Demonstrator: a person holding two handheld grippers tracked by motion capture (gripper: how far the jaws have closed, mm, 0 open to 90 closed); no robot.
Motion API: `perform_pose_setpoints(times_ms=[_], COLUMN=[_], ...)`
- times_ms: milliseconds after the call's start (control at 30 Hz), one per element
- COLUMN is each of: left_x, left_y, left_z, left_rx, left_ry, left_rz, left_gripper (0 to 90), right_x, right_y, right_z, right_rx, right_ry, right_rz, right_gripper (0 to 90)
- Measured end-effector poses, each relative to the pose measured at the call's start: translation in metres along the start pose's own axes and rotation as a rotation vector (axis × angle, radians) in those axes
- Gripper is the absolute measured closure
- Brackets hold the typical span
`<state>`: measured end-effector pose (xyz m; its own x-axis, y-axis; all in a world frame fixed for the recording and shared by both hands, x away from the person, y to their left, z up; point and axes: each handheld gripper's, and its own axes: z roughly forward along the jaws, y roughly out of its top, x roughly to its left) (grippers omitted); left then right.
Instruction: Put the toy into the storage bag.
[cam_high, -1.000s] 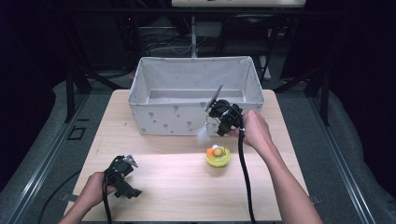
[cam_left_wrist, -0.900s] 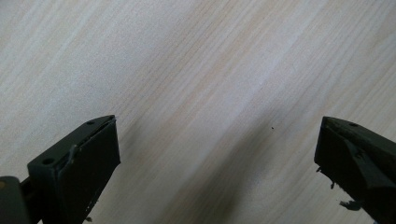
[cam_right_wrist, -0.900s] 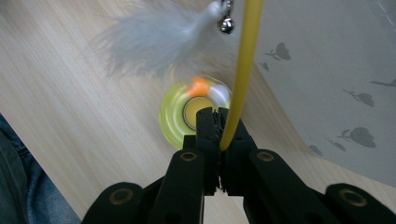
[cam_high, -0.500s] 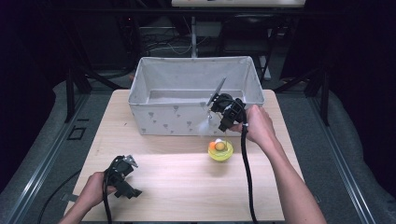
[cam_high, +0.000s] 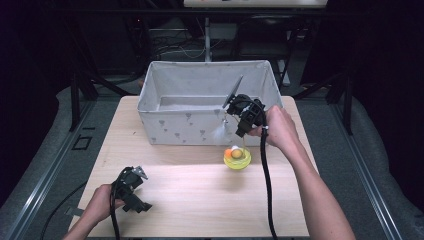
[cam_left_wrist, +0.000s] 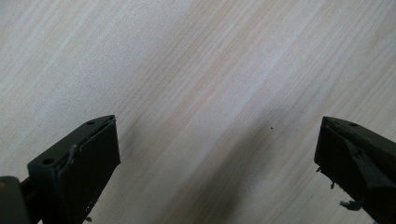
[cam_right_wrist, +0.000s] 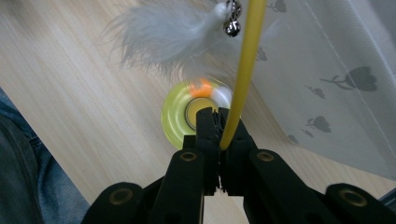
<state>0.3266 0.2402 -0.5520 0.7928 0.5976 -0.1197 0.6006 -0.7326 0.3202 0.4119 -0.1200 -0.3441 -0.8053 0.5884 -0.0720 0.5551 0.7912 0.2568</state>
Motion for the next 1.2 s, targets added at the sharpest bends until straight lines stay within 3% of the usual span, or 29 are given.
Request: perform_pose_setpoints(times_ms=[1200], left_x=[0.000], left_y=[0.000], left_z=[0.000], left_rx=[0.001], left_ry=[-0.001], left_rz=[0.000], left_gripper=[0.2], right_x=[-0.009], right_y=[0.004], right_z=[-0.053], right_rx=[-0.018], right_ry=[-0.031], right_rz=[0.008], right_gripper=[87.0])
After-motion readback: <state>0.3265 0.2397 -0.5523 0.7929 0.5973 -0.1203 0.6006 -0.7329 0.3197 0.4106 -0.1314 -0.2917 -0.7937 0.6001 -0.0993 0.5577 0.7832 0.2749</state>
